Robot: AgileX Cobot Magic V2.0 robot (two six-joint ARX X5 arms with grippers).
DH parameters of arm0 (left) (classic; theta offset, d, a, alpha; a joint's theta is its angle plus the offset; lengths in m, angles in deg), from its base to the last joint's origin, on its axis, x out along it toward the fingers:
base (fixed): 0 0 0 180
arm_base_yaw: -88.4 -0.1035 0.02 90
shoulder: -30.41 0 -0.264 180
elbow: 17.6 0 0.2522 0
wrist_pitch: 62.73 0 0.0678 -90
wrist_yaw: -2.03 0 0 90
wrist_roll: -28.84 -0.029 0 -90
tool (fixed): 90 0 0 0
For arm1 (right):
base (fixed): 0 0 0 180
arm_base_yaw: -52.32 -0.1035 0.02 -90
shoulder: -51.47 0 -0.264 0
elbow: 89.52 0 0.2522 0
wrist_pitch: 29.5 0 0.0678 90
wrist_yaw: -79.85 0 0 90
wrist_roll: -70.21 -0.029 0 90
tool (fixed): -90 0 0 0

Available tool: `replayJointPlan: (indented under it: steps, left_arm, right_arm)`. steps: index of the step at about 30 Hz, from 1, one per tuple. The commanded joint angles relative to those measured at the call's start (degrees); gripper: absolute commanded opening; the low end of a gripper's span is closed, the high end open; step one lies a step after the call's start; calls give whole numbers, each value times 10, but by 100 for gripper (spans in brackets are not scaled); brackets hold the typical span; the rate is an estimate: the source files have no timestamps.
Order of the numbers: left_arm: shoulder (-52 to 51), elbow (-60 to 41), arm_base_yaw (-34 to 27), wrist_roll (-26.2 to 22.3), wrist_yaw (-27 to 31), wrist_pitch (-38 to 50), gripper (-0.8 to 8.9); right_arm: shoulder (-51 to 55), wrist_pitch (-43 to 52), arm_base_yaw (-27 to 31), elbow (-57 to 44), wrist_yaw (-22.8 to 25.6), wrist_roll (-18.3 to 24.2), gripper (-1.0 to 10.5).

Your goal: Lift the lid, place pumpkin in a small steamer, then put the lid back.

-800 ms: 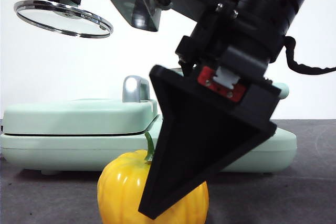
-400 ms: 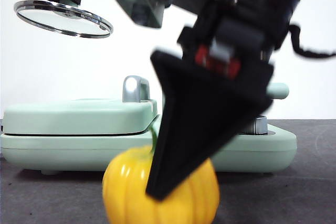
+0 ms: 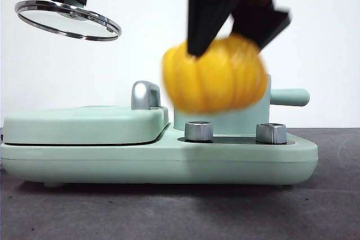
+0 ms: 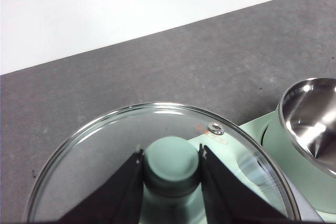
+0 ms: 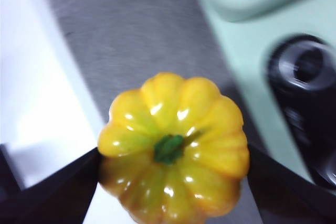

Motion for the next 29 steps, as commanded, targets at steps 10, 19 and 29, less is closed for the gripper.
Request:
replayJointPlan:
  steps: [10,19,29]
  left_arm:
    - [-3,10,2,2,-2,15,10]
    - [-3,10,2,-9,-2,16,10]
    - [-3,10,2,-9,-2,16,10]
  right_arm:
    - [-5,-172,75,191,81,-55,359]
    - [-49,-178,164,289,81,-52,359]
    - [-184,-191,210,417,77,-33,359]
